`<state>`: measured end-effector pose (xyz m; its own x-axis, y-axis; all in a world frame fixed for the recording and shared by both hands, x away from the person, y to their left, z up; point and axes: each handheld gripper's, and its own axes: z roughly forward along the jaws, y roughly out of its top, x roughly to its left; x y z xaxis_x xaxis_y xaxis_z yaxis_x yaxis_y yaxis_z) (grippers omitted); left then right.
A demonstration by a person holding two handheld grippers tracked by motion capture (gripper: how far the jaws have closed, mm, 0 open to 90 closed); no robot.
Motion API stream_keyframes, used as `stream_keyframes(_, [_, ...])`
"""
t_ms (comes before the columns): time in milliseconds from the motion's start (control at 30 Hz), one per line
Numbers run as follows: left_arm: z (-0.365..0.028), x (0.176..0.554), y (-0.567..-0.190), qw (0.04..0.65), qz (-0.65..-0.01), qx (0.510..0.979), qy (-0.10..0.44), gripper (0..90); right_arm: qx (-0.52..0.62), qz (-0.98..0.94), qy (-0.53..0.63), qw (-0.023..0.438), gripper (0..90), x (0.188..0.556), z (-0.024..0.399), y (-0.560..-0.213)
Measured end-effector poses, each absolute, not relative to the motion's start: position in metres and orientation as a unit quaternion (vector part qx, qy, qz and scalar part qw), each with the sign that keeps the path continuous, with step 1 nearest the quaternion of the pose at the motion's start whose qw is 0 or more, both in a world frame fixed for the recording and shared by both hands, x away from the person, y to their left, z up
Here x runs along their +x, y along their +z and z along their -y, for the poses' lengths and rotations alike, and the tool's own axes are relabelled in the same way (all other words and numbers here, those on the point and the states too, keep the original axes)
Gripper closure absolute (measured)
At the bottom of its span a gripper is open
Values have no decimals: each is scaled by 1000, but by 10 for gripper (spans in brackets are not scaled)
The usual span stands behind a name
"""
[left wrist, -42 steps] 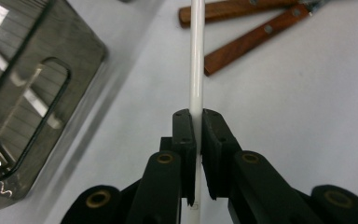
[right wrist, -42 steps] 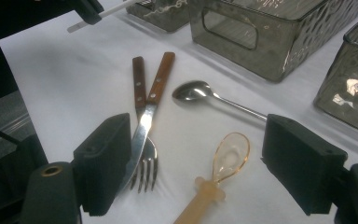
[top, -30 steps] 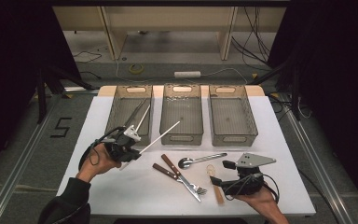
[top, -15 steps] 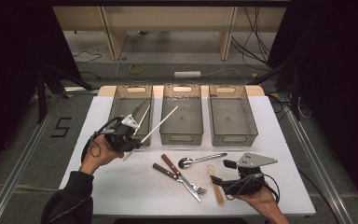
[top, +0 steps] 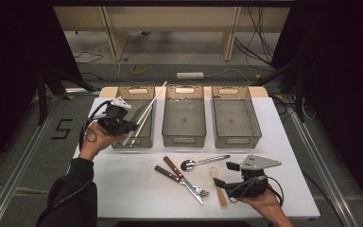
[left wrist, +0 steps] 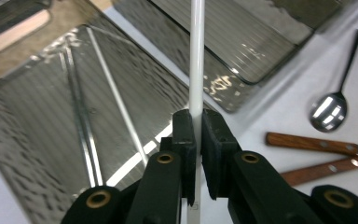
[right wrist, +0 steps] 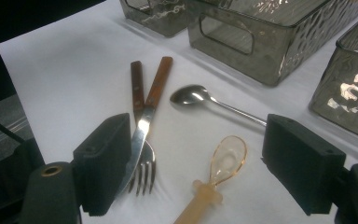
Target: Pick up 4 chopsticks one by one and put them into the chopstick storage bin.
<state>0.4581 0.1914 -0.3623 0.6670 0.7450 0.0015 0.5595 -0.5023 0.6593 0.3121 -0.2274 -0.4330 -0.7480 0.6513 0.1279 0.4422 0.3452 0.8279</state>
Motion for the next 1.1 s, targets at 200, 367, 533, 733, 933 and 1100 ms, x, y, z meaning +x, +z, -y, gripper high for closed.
stream_keyframes(200, [-201,477,-363,323,-415,836,157,839,337,-812,463,112,249,312,227,-433])
stream_keyframes(367, [-208,494,-372,314,-443,823,167,839,336,-812,463,111,249,312,227,-433])
stream_keyframes(533, [-211,504,-382,309,-460,815,168,839,336,-813,463,111,250,313,228,-434])
stream_keyframes(733, [-212,511,-392,306,-475,807,170,839,336,-813,464,109,249,312,227,-434])
stream_keyframes(933, [-214,514,-397,302,-485,802,175,838,336,-813,463,108,249,312,227,-434])
stream_keyframes(1100, [-215,514,-401,299,-494,798,173,838,335,-814,462,108,249,312,227,-434])
